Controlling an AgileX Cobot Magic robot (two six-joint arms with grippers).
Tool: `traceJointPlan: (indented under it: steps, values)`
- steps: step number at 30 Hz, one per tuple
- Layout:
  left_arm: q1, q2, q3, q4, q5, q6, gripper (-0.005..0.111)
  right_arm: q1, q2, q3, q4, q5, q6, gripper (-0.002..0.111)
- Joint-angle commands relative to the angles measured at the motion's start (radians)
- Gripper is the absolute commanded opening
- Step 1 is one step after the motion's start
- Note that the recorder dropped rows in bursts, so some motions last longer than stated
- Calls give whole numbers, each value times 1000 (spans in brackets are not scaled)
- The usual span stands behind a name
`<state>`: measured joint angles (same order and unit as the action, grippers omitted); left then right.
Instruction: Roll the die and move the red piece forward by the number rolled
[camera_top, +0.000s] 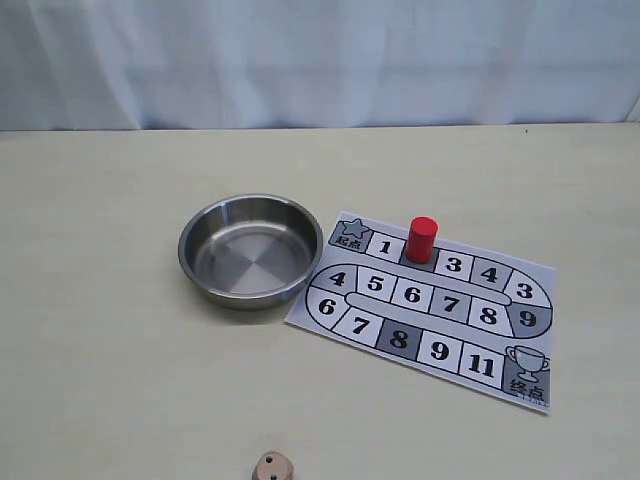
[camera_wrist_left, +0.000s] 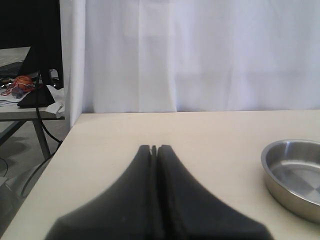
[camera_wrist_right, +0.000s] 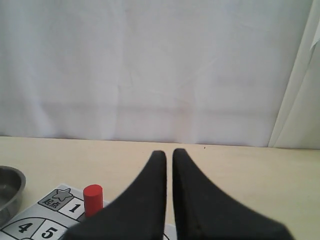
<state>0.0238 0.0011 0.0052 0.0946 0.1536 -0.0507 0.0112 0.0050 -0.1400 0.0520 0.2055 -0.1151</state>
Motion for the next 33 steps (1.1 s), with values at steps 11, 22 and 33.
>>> traceJointPlan:
  steps: [11,22,33]
  values:
    - [0,-1,-5,-2,-10,-2,0,-7,-5,140,-13,-24,-5,4]
    - [0,-1,-5,-2,-11,-2,0,-7,-5,140,-13,-10,-5,4]
    - [0,-1,-5,-2,-11,-2,0,-7,-5,140,-13,-10,-5,4]
